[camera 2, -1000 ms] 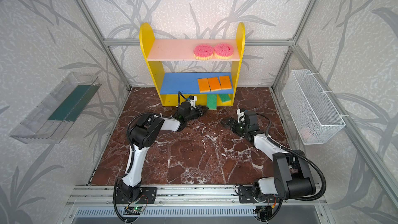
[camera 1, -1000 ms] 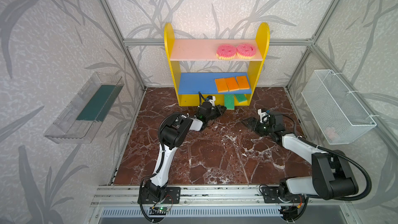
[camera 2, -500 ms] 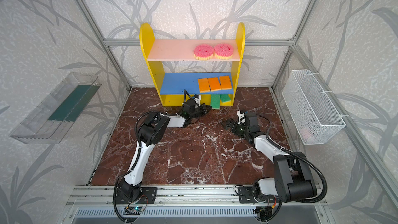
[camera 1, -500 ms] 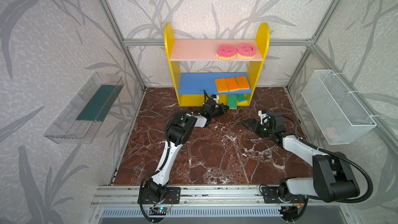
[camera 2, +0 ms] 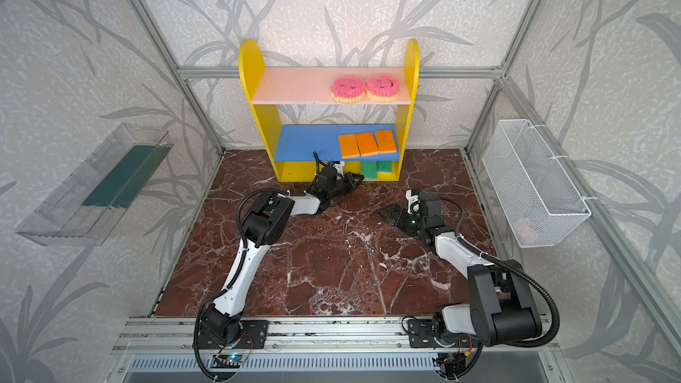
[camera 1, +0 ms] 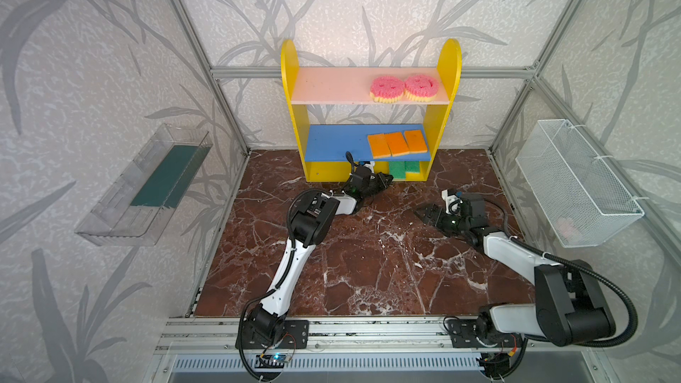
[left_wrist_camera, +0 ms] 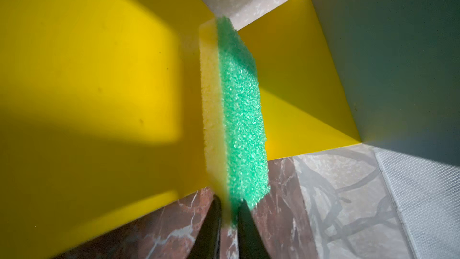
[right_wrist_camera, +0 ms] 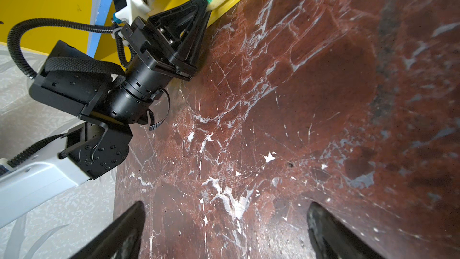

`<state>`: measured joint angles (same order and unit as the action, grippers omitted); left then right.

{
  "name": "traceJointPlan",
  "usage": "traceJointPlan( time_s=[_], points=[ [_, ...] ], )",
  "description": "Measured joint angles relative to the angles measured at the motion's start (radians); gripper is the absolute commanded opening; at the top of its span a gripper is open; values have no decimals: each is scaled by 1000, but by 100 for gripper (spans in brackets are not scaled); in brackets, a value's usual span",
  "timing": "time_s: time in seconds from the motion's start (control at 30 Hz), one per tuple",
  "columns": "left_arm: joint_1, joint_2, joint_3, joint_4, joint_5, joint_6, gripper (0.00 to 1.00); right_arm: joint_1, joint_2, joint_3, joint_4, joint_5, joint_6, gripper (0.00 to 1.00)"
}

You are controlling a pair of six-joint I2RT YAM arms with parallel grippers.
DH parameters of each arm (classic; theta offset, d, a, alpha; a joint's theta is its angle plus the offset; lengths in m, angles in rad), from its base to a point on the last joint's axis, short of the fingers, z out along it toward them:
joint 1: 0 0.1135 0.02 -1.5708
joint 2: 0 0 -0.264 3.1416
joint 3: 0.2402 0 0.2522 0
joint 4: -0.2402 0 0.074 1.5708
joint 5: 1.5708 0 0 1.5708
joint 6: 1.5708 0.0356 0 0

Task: Arrange cleaning sponges on a shelf
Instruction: Place the cleaning sponge on the shelf, then move the cleaning sponge to the shelf.

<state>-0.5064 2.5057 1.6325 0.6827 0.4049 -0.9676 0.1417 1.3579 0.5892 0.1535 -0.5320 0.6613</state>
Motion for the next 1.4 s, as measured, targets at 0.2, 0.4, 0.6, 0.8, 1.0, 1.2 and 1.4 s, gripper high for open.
traceJointPlan(
  time_s=[0.2,0.4,0.6,0.8,1.0,1.2,1.4],
  points=[
    [-2,0,-7,5,-14,-2,49,0,0,-5,0,0,0,99],
    [0,-25,-71,38,-25,-1,57,0,0,-5,0,0,0,99],
    [2,-58,-130,68,-37,6,63,0,2,-4,-2,11,-3,78],
    [2,-131,-250,87,-49,25,64,2,52,3,8,35,8,7],
    [3,-236,-424,111,-72,39,64,64,166,74,20,92,29,1],
    [-9,-399,-631,100,-122,85,65,107,344,207,98,127,65,0],
    [-16,-579,-811,79,-180,138,66,127,557,373,143,177,85,0]
  ],
)
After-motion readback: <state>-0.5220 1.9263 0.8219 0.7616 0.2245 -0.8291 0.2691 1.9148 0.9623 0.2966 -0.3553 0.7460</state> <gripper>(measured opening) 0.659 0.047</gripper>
